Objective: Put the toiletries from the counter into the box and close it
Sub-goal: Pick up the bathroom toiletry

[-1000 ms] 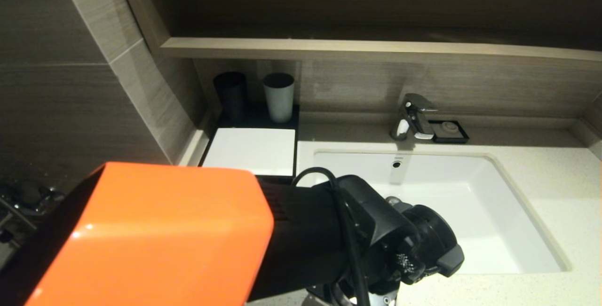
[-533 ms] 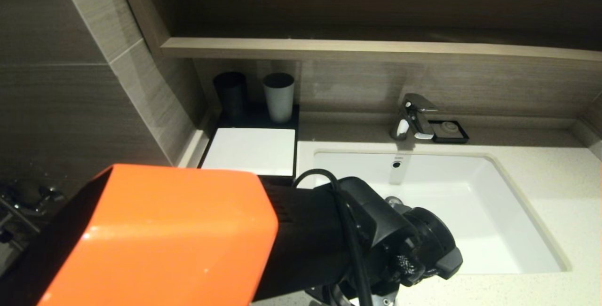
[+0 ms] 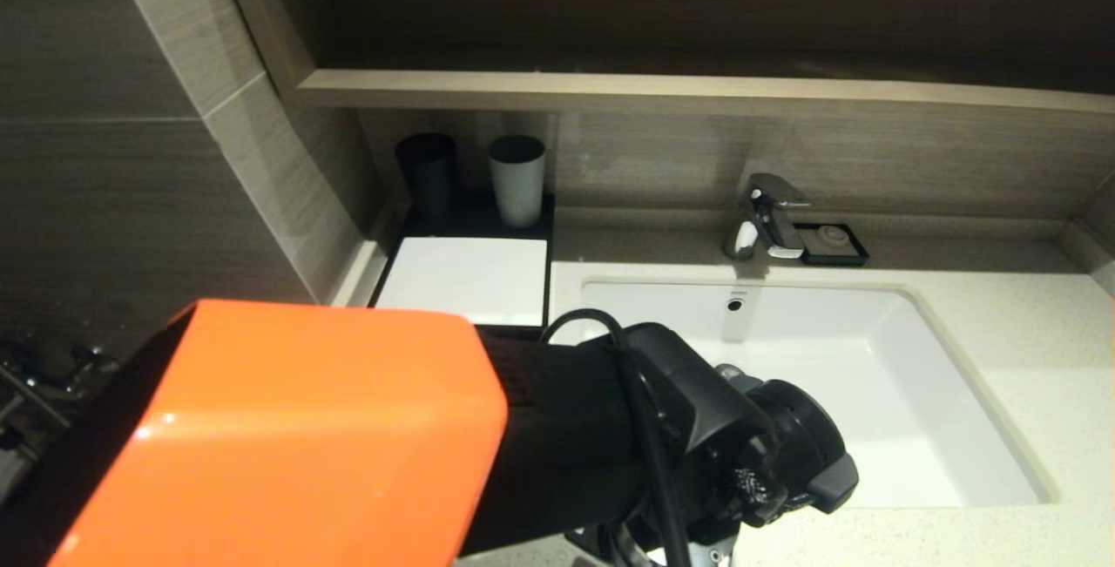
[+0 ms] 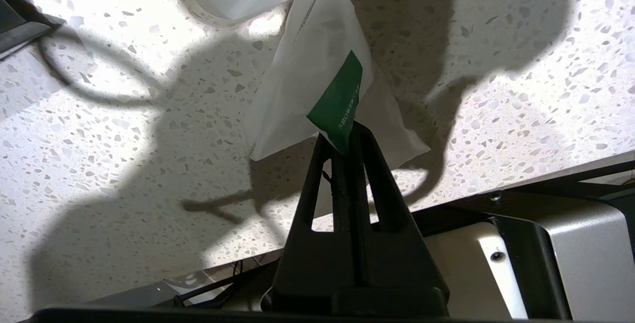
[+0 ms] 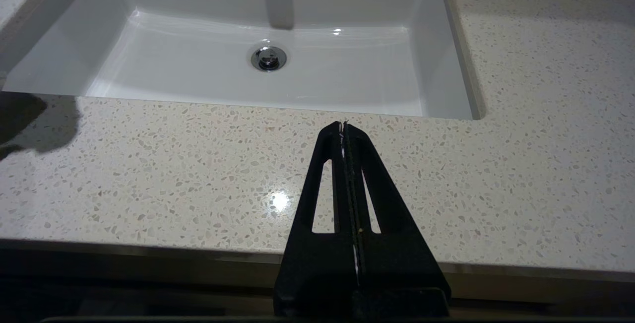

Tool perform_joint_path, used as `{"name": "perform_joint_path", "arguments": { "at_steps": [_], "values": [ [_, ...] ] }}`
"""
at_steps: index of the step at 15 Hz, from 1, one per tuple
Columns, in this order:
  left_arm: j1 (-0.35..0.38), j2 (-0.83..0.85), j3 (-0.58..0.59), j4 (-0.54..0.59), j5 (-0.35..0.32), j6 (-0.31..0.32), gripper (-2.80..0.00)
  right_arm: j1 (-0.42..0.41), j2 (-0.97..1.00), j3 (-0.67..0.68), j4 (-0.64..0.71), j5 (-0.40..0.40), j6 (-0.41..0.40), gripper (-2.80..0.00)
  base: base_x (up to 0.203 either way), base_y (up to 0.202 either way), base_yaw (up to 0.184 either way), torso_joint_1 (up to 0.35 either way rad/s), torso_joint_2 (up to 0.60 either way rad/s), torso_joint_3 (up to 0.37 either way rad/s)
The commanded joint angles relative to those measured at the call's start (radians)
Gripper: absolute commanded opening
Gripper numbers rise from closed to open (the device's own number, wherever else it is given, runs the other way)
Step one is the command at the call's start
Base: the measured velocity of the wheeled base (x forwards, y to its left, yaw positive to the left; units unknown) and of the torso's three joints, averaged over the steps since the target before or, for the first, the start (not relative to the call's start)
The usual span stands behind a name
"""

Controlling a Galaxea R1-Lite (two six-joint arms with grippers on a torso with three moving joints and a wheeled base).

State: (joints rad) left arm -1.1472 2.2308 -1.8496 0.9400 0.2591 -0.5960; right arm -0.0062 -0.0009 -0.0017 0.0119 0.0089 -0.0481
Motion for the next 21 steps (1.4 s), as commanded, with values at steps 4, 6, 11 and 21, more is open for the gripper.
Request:
{"name": "perform_joint_path", "arguments": {
  "at_steps": [4, 6, 11, 21],
  "values": [
    [0.001, -0.013, -0.002, 0.003, 0.002, -0.005, -2.80, 0.000, 0.000, 0.000, 0.000, 0.000, -0.001, -2.80, 0.000, 0.000, 0.000, 0.000, 0.00, 0.000],
    [0.004, -0.019, -0.002, 0.003, 0.018, -0.011, -2.80, 0.000, -0.001, 0.000, 0.000, 0.000, -0.001, -2.80, 0.000, 0.000, 0.000, 0.000, 0.00, 0.000],
    [0.049, -0.049, -0.001, 0.014, 0.061, -0.050, -2.80, 0.000, -0.001, 0.000, 0.000, 0.000, -0.001, -2.80, 0.000, 0.000, 0.000, 0.000, 0.00, 0.000],
    [0.200, -0.138, -0.038, 0.022, 0.091, -0.039, -2.80, 0.000, -0.001, 0.000, 0.000, 0.001, -0.001, -2.80, 0.000, 0.000, 0.000, 0.000, 0.00, 0.000]
  ]
}}
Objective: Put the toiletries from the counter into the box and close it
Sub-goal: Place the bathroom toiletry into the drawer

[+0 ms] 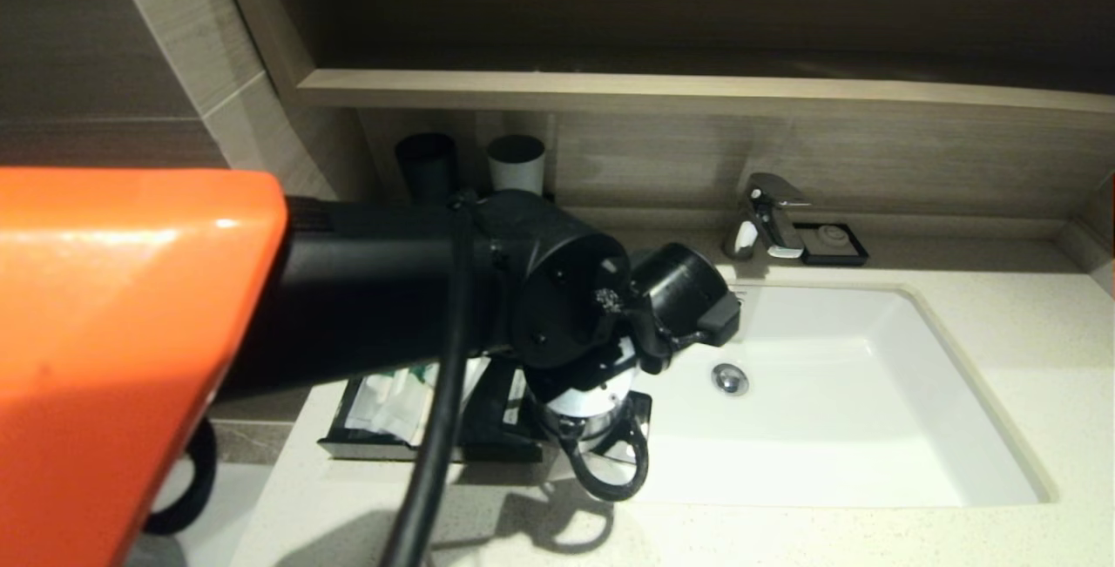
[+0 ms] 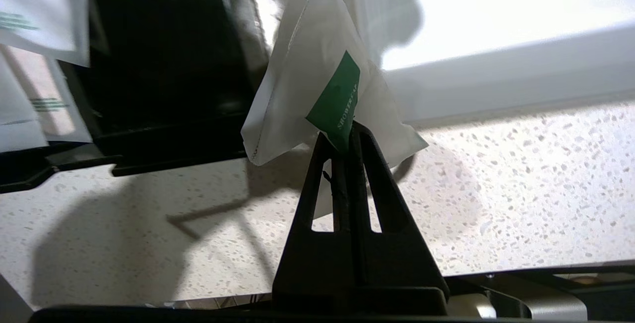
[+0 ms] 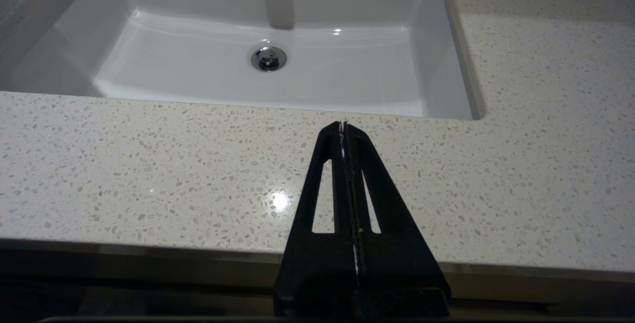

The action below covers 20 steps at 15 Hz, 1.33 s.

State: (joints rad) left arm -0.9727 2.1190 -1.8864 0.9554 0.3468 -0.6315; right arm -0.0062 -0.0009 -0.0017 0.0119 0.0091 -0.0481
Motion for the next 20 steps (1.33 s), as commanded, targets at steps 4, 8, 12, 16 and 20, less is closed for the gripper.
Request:
{"name": "perform_joint_path", "arguments": {
  "at_steps": [4, 8, 12, 16, 20],
  "values": [
    [0.068, -0.076, -0.014, 0.008, 0.023, 0.004, -2.80, 0.000, 0.000, 0.000, 0.000, 0.000, -0.001, -2.80, 0.000, 0.000, 0.000, 0.000, 0.00, 0.000],
    [0.133, -0.109, -0.014, 0.008, 0.053, 0.015, -2.80, 0.000, 0.000, 0.000, 0.000, 0.001, -0.001, -2.80, 0.000, 0.000, 0.000, 0.000, 0.00, 0.000],
    [0.188, -0.113, -0.013, 0.014, 0.055, 0.002, -2.80, 0.000, -0.001, 0.000, 0.000, 0.000, -0.001, -2.80, 0.000, 0.000, 0.000, 0.000, 0.00, 0.000],
    [0.209, -0.100, -0.013, 0.016, 0.053, -0.058, -2.80, 0.000, -0.001, 0.000, 0.000, 0.000, -0.001, -2.80, 0.000, 0.000, 0.000, 0.000, 0.00, 0.000],
    [0.222, -0.083, -0.007, 0.017, 0.044, -0.120, -2.80, 0.000, -0.001, 0.000, 0.000, 0.000, -0.001, -2.80, 0.000, 0.000, 0.000, 0.000, 0.00, 0.000]
  ]
}}
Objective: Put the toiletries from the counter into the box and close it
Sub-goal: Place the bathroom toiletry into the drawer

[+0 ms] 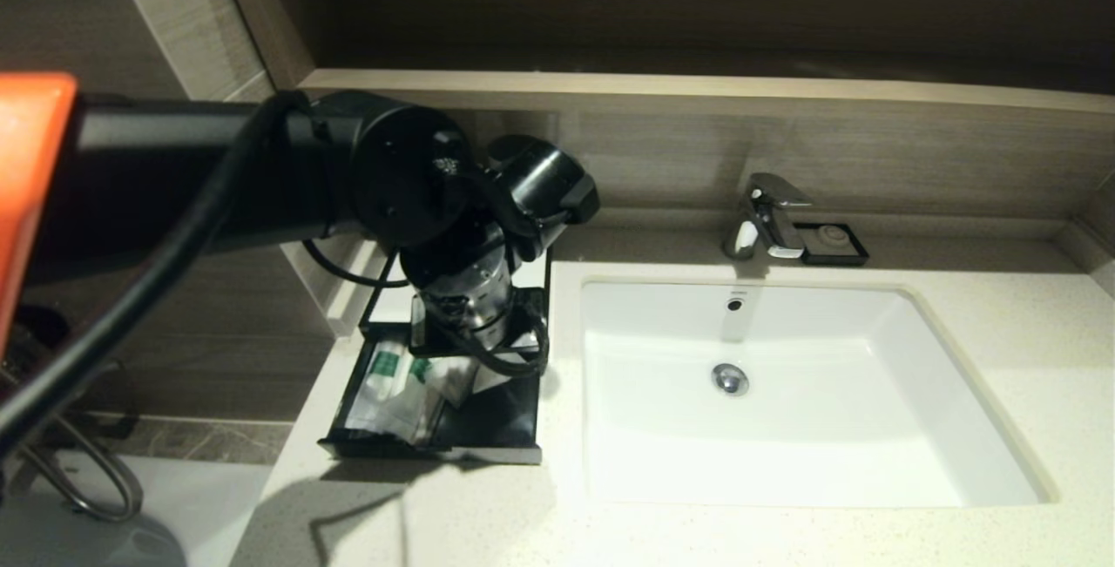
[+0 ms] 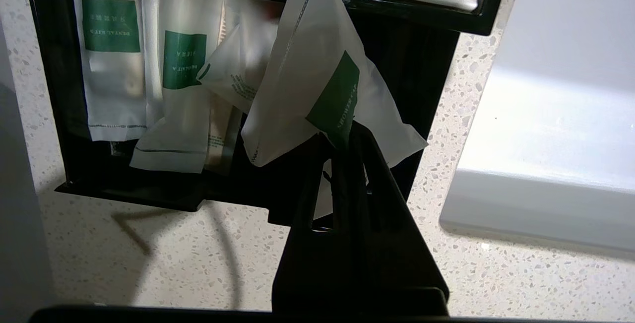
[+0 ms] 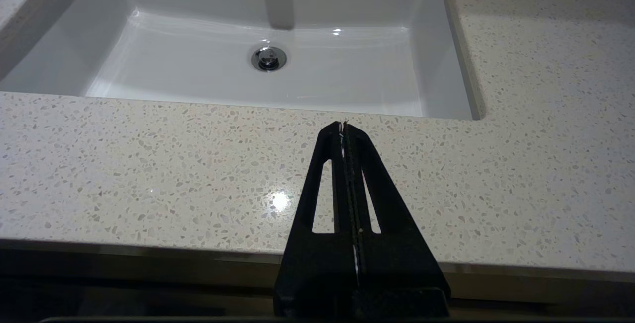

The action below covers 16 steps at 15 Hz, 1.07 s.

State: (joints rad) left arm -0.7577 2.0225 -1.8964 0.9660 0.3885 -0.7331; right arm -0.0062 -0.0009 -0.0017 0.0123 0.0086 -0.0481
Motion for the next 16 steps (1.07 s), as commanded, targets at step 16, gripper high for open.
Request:
{"name": "perform_joint_path", "arguments": {
  "at_steps": [16],
  "values": [
    [0.077, 0.083, 0.005, 0.066, -0.052, -0.224, -2.80, 0.000, -0.001, 0.000, 0.000, 0.002, -0.001, -2.80, 0.000, 0.000, 0.000, 0.000, 0.00, 0.000]
  ]
}}
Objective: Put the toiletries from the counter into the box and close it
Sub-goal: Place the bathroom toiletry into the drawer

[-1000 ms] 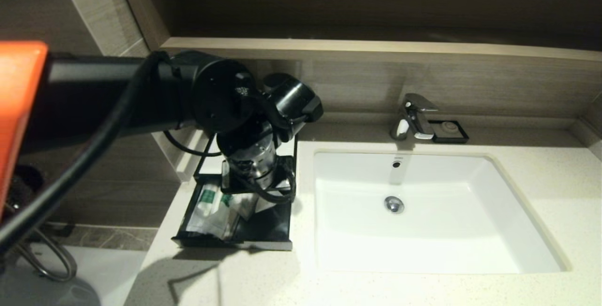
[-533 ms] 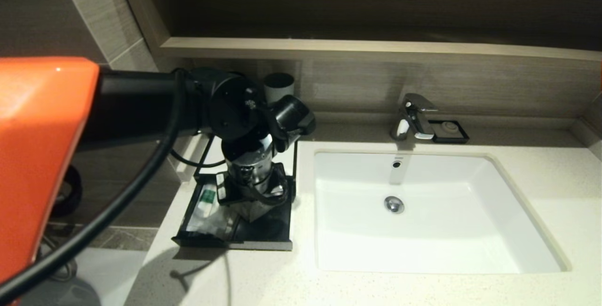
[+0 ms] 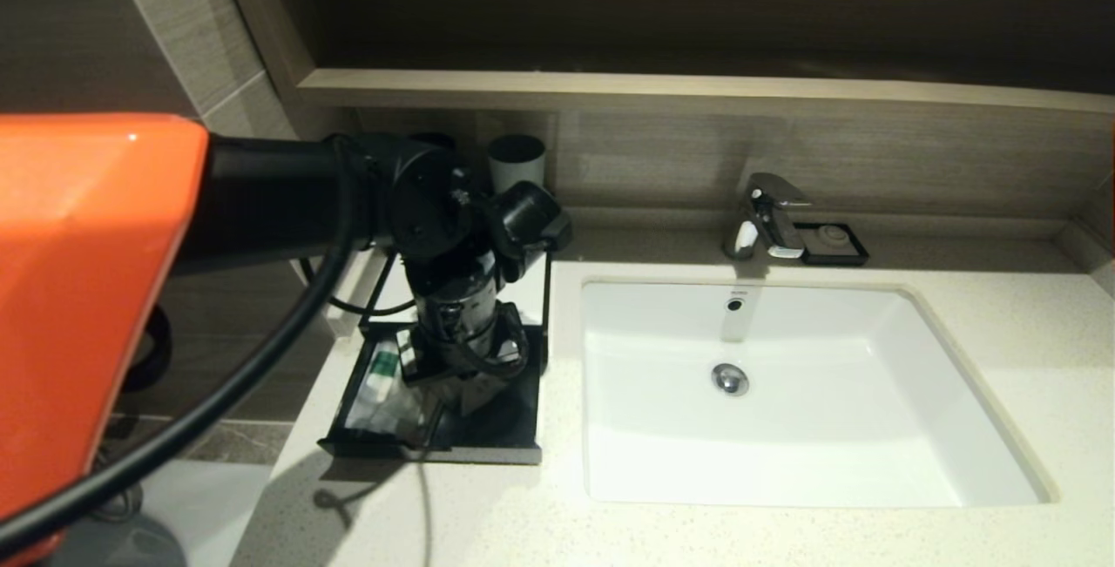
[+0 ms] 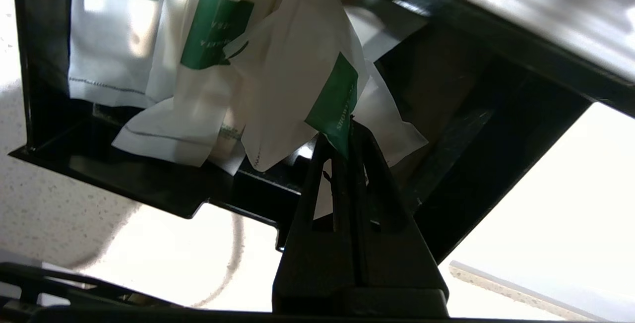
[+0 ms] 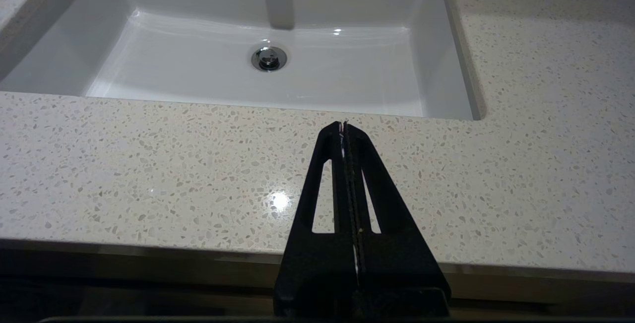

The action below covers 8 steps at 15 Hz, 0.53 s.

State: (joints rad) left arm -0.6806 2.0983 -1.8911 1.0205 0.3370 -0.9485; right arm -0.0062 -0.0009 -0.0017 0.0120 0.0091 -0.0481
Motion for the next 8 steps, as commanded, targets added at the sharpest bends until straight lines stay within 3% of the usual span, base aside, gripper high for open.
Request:
{"name": "perform_joint_path", "arguments": {
  "at_steps": [1, 8],
  "values": [
    [0.000, 0.010, 0.000, 0.020, -0.002, -0.026, -2.80, 0.000, -0.001, 0.000, 0.000, 0.000, -0.001, -2.80, 0.000, 0.000, 0.000, 0.000, 0.00, 0.000],
    [0.000, 0.031, -0.002, 0.026, -0.044, -0.053, -2.80, 0.000, -0.001, 0.000, 0.000, 0.000, -0.001, -2.80, 0.000, 0.000, 0.000, 0.000, 0.00, 0.000]
  ]
}}
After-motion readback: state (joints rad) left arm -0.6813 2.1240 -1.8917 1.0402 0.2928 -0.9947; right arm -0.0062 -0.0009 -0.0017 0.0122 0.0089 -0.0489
